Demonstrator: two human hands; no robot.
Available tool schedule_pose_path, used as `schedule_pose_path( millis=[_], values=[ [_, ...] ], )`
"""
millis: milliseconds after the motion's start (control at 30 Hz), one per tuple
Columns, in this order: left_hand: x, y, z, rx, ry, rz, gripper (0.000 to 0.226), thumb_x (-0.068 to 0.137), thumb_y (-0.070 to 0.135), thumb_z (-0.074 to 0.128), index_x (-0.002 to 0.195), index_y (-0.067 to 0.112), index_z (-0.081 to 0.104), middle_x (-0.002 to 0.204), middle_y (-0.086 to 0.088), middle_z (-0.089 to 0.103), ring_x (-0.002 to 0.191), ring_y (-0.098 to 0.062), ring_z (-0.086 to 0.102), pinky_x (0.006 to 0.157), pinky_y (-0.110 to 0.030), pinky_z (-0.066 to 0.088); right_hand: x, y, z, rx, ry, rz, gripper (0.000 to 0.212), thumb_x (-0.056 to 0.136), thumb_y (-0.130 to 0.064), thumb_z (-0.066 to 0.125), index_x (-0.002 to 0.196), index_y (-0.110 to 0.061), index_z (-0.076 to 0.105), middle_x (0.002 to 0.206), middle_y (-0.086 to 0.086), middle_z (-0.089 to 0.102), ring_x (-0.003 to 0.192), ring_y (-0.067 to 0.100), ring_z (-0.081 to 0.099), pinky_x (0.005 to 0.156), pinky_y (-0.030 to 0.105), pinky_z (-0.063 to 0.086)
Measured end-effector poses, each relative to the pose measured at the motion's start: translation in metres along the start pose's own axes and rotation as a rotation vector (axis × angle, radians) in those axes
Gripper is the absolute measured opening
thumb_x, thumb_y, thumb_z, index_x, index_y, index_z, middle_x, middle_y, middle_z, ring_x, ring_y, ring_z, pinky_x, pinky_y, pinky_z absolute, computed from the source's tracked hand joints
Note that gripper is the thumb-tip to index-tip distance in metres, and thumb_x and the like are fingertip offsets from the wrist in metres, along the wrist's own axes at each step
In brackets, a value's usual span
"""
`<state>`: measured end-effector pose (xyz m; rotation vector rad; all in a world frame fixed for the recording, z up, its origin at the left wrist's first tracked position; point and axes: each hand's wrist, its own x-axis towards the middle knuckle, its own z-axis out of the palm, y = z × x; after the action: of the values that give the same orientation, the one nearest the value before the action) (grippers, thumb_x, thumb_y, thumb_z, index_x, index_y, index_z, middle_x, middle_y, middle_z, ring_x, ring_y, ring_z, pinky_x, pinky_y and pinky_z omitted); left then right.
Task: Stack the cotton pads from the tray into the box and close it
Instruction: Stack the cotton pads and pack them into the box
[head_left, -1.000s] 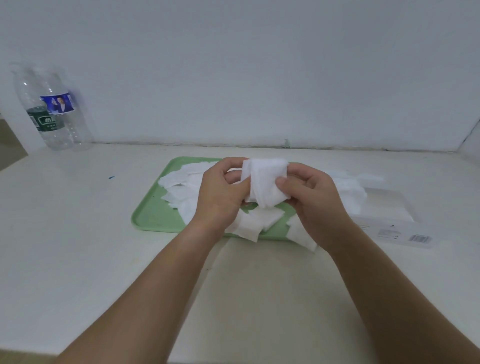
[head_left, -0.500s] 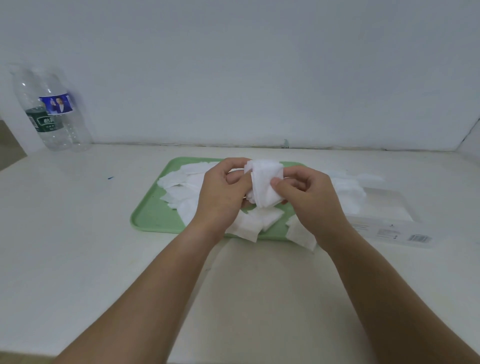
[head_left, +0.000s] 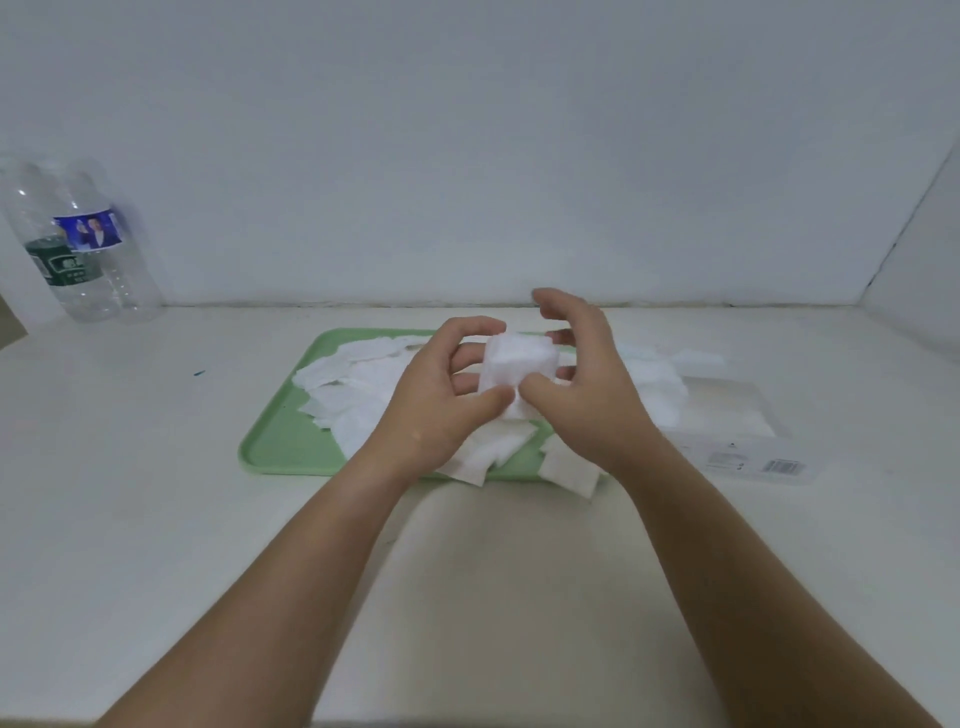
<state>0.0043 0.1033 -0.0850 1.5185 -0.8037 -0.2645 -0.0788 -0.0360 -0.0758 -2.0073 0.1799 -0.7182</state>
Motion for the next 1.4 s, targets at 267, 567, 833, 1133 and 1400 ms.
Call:
schedule_pose_path(
  millis=[267, 567, 833, 1133, 1400],
  values=[
    [-0.003, 0.016, 0.009, 0.115, 0.002, 0.045, 0.043, 0.083, 0.016, 0.082, 0.114, 0.033, 0.059, 0.102, 0.006, 0.073, 0.08, -0.02, 0.075, 0.065, -0.022, 0.05, 0.011, -0.013, -0.041, -0.175, -0.204, 0.014, 0.031, 0.077, -0.022, 0.079, 0.106, -0.028, 0.072, 0.094, -0.014, 0.072, 0.084, 0.002, 0.066, 0.069, 0.02, 0.05],
    [0.0, 0.027, 0.038, 0.247, 0.05, -0.03, 0.026, 0.087, 0.015, 0.076, 0.106, 0.026, 0.063, 0.097, 0.01, 0.071, 0.068, -0.011, 0.072, 0.069, -0.032, 0.059, 0.019, -0.014, -0.12, -0.322, -0.083, 0.034, 0.02, 0.078, -0.021, 0.077, 0.096, -0.026, 0.071, 0.094, -0.007, 0.074, 0.09, 0.012, 0.07, 0.085, 0.038, 0.056],
    [0.014, 0.014, 0.099, 0.64, -0.196, 0.09, 0.016, 0.095, 0.032, 0.065, 0.11, 0.035, 0.068, 0.113, 0.01, 0.057, 0.103, -0.009, 0.057, 0.092, -0.031, 0.048, 0.026, -0.005, -0.172, -0.629, -0.197, 0.118, 0.019, 0.077, -0.02, 0.08, 0.09, -0.032, 0.071, 0.093, -0.015, 0.07, 0.089, 0.005, 0.066, 0.071, 0.02, 0.049],
    [0.018, 0.004, 0.122, 0.722, -0.117, 0.01, 0.014, 0.096, 0.027, 0.063, 0.084, 0.031, 0.069, 0.102, 0.007, 0.054, 0.093, -0.013, 0.058, 0.084, -0.036, 0.052, 0.018, 0.03, -0.15, -0.723, -0.312, 0.129, 0.024, 0.083, -0.015, 0.072, 0.103, -0.027, 0.073, 0.092, -0.019, 0.061, 0.083, 0.001, 0.057, 0.063, 0.011, 0.037],
    [0.022, 0.0, 0.121, 0.716, -0.12, 0.029, 0.016, 0.093, 0.027, 0.067, 0.078, 0.033, 0.07, 0.1, 0.01, 0.057, 0.09, -0.01, 0.06, 0.082, -0.036, 0.054, 0.021, 0.04, -0.122, -0.827, -0.263, 0.117, 0.019, 0.077, -0.022, 0.08, 0.083, -0.027, 0.062, 0.092, -0.01, 0.061, 0.088, 0.014, 0.061, 0.073, 0.031, 0.051]
  ],
)
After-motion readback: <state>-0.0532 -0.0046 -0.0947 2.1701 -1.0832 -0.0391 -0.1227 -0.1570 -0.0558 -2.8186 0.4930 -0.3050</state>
